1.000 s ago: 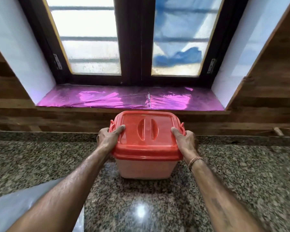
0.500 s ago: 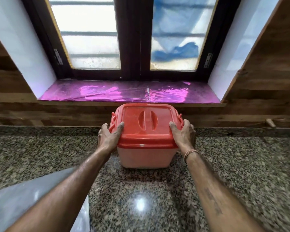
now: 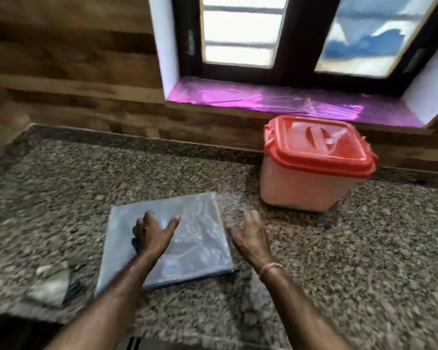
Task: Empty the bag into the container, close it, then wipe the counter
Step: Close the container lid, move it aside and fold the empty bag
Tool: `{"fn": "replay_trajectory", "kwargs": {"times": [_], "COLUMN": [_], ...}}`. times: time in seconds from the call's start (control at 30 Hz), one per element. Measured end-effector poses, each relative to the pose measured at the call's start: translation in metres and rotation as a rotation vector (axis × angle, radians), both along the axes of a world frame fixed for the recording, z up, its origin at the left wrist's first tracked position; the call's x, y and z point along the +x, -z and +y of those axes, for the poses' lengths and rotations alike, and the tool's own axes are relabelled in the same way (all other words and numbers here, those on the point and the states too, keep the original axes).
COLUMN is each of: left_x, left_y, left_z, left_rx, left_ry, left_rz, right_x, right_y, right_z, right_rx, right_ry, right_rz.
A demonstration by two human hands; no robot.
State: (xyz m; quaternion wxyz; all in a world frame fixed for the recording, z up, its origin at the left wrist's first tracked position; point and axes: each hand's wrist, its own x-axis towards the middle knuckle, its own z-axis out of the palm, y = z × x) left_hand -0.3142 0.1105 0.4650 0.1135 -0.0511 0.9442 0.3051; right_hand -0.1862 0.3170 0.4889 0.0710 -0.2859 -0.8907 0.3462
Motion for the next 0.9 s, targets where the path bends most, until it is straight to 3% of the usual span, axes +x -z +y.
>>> {"fn": "replay_trajectory", "kwargs": {"times": [0.1, 0.2, 0.3, 0.4, 0.47, 0.57, 0.67, 0.83, 0.9], "left_x": [-0.01, -0.021, -0.025, -0.031, -0.034, -0.033, -0.023, -0.001, 0.002], "left_y": [0.02, 0.04, 0.046, 0.042, 0.043, 0.047, 0.051, 0.055, 0.05], "left_z": [-0.065, -0.106, -0.119, -0.126, -0.131, -0.134, -0.125, -0.103, -0.102], "left_rx": [-0.118, -0.084, -0.015, -0.028, -0.003, 0.058, 0.174, 0.275, 0.169], "left_ry": [-0.061, -0.088, -0.097, -0.091, -0.087, -0.11, -0.125, -0.078, -0.06], "left_rz": [-0.08, -0.171, -0.202, -0.205, -0.22, -0.265, -0.33, -0.423, -0.34], "right_x": [-0.006, -0.01, -0.012, -0.013, -0.014, -0.009, -0.003, -0.027, -0.035], "right_y": [0.038, 0.062, 0.075, 0.072, 0.065, 0.056, 0.063, 0.093, 0.101], "right_z": [-0.025, -0.044, -0.048, -0.048, -0.045, -0.046, -0.061, -0.098, -0.099], "right_rx": [-0.117, -0.108, -0.121, -0.269, -0.471, -0.946, -1.213, -1.172, -1.018], "right_ry": [0.036, 0.086, 0.185, 0.272, 0.378, 0.542, 0.605, 0.723, 0.757], "right_rz": [-0.325, -0.431, -0.415, -0.377, -0.193, 0.22, 0.294, 0.097, 0.056]}}
